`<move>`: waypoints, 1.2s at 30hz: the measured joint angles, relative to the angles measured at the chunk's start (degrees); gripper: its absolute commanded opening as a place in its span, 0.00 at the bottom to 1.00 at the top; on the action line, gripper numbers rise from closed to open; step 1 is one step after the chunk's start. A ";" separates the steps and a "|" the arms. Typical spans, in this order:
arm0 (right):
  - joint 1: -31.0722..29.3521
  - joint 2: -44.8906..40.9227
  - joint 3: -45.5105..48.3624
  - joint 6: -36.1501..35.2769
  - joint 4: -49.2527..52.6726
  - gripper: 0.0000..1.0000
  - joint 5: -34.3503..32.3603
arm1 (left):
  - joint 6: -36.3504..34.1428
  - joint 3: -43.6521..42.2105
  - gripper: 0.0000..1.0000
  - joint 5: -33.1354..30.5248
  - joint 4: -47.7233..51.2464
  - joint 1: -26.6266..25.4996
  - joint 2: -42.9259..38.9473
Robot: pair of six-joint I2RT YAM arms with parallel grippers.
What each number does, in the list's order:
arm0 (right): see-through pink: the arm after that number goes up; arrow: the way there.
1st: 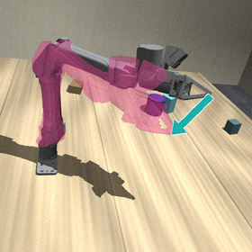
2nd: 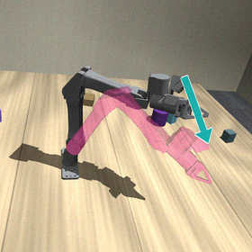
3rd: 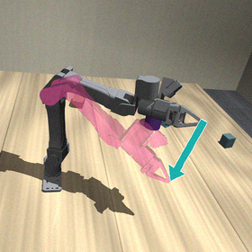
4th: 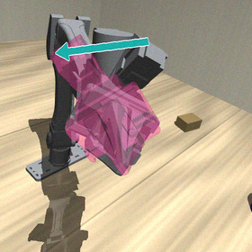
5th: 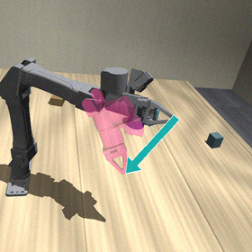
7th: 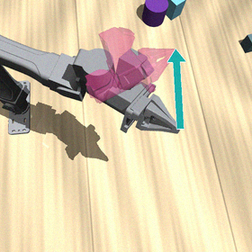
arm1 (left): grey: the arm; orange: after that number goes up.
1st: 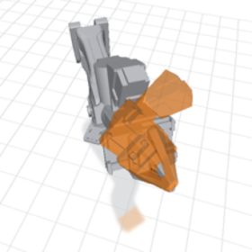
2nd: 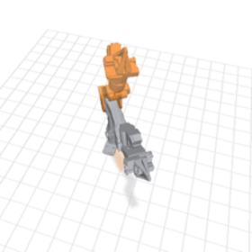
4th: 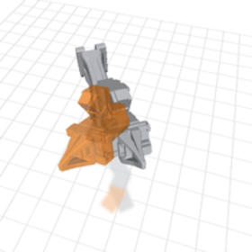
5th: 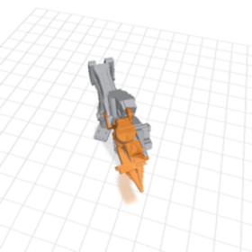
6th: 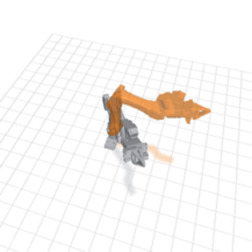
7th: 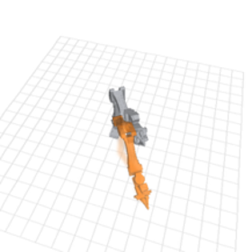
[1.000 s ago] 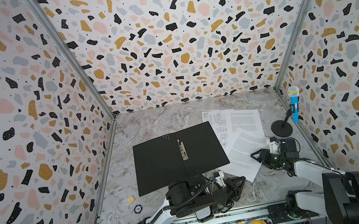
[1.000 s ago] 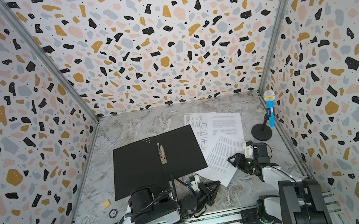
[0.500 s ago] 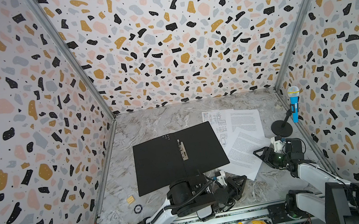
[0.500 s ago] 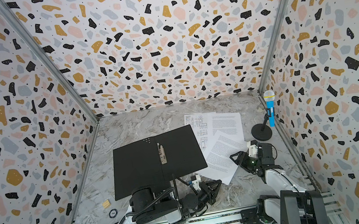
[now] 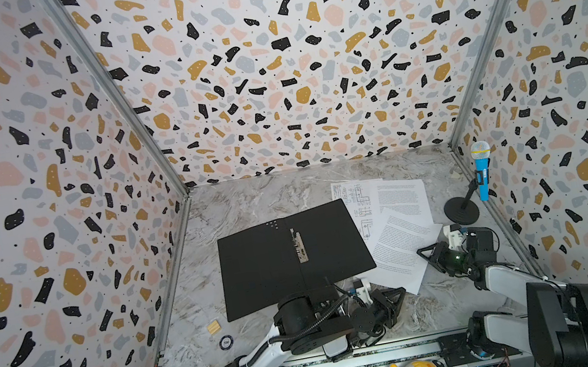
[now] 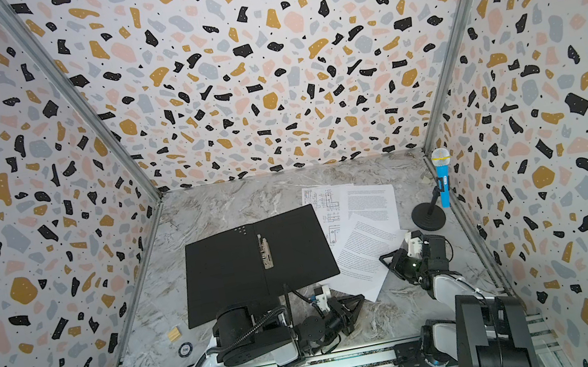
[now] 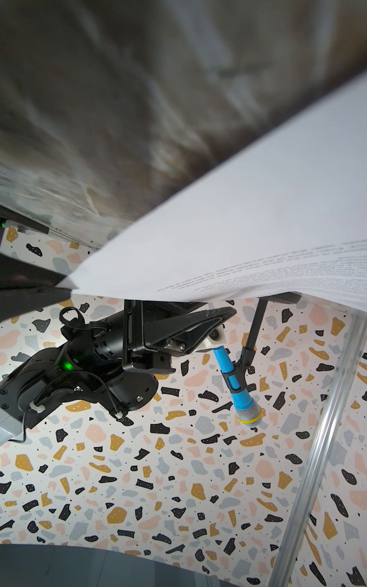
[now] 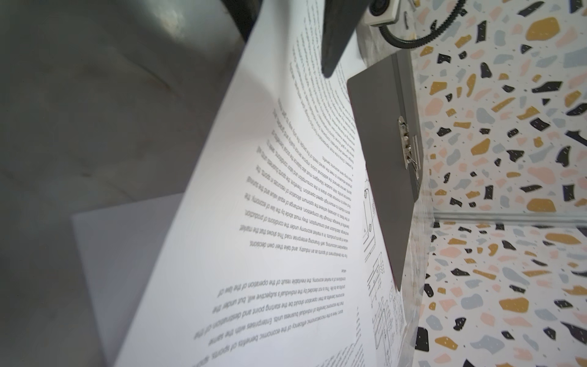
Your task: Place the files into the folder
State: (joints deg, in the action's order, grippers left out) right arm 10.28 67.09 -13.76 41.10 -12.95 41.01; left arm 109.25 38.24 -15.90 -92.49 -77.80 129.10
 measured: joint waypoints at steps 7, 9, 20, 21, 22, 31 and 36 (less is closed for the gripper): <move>0.00 0.09 -0.02 -0.39 -1.20 0.00 -0.09 | 0.44 1.14 0.19 1.44 0.00 0.00 0.59; 0.00 0.07 -0.22 -0.74 -0.92 0.00 -0.17 | 0.57 1.11 0.34 1.92 0.00 0.00 0.57; -1.64 -5.16 -11.39 -4.13 7.67 0.00 -0.09 | -2.67 -6.91 1.00 6.14 0.00 2.89 -7.21; -2.86 -5.29 -13.44 -4.24 8.61 0.00 -0.17 | -3.30 -8.15 1.00 6.62 0.11 3.65 -8.20; -4.59 -5.14 -15.69 -4.37 9.14 0.00 -0.31 | -3.85 -9.55 1.00 6.97 0.09 4.63 -9.11; -24.96 11.58 -45.46 -5.97 13.68 0.00 -1.88 | -11.39 -20.24 1.00 10.49 2.73 14.56 -22.40; -31.56 24.15 -64.65 -8.17 17.57 0.00 -1.27 | -17.25 -25.68 1.00 11.37 10.21 21.86 -37.33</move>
State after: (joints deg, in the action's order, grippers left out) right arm -21.28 91.24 -78.41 32.93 4.62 39.75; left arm 92.01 12.56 -4.54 -82.28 -55.94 91.77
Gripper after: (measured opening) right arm 0.045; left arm 0.996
